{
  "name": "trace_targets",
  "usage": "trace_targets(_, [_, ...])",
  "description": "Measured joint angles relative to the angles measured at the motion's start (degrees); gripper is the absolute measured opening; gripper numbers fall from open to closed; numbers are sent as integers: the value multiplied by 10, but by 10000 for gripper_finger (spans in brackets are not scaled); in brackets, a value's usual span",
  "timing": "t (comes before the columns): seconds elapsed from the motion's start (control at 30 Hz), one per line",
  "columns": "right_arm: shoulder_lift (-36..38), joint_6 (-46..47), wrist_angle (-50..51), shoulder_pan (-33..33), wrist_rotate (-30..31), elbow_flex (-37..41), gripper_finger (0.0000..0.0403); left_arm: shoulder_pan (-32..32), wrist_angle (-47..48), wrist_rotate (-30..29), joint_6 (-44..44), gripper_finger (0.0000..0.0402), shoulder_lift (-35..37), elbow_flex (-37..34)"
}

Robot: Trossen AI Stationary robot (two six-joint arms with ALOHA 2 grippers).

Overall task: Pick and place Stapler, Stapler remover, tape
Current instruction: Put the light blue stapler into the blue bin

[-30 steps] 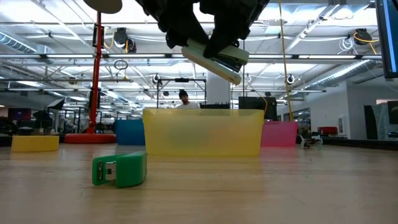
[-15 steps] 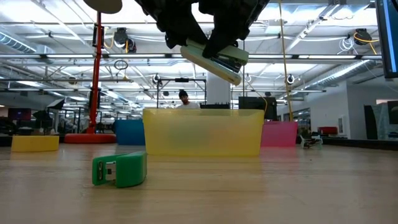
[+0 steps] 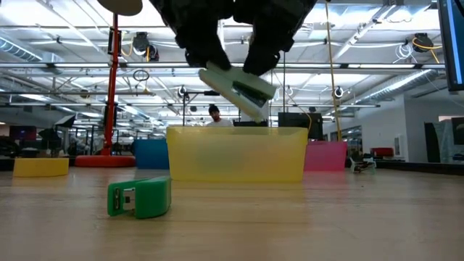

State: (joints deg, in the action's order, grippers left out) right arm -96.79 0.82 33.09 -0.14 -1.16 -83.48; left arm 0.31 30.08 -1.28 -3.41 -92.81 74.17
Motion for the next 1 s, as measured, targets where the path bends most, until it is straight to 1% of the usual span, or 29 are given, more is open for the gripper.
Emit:
trace_targets(0.1, [5,0,-15,-3,14,-3,259,0,18,-26,-6,126,16,0])
trace_targets(0.2, [9,0,-31,-12,15,-5,256,1,44,-53,-7,126,35,0])
trace_targets(0.3, [24,-1,-17,-23,17,-2,252,3,73,-82,-6,126,57,-1])
trace_targets(0.37, [34,-1,-24,-31,32,-4,250,8,83,-104,-7,126,70,0])
trace_targets(0.43, [49,-4,-6,-39,49,-2,249,16,102,-137,-7,126,76,-1])
trace_targets(0.5, [62,-5,-5,-46,60,-2,249,30,91,-168,-7,126,81,-1])
trace_targets(0.57, [77,-6,2,-53,60,-2,249,48,92,-185,2,126,90,-1])
trace_targets(0.6, [83,-6,6,-56,59,-2,249,60,78,-188,11,126,91,-1])
trace_targets(0.67, [95,-10,26,-61,60,-2,247,84,39,-188,28,126,89,1])
trace_targets(0.73, [104,-15,47,-68,60,-2,244,114,25,-178,47,126,87,-2])
trace_targets(0.83, [119,-15,82,-74,59,6,238,158,-49,-133,66,126,87,-9])
trace_targets(1.0, [164,-10,60,-74,59,76,226,222,-139,-60,78,126,84,-65])
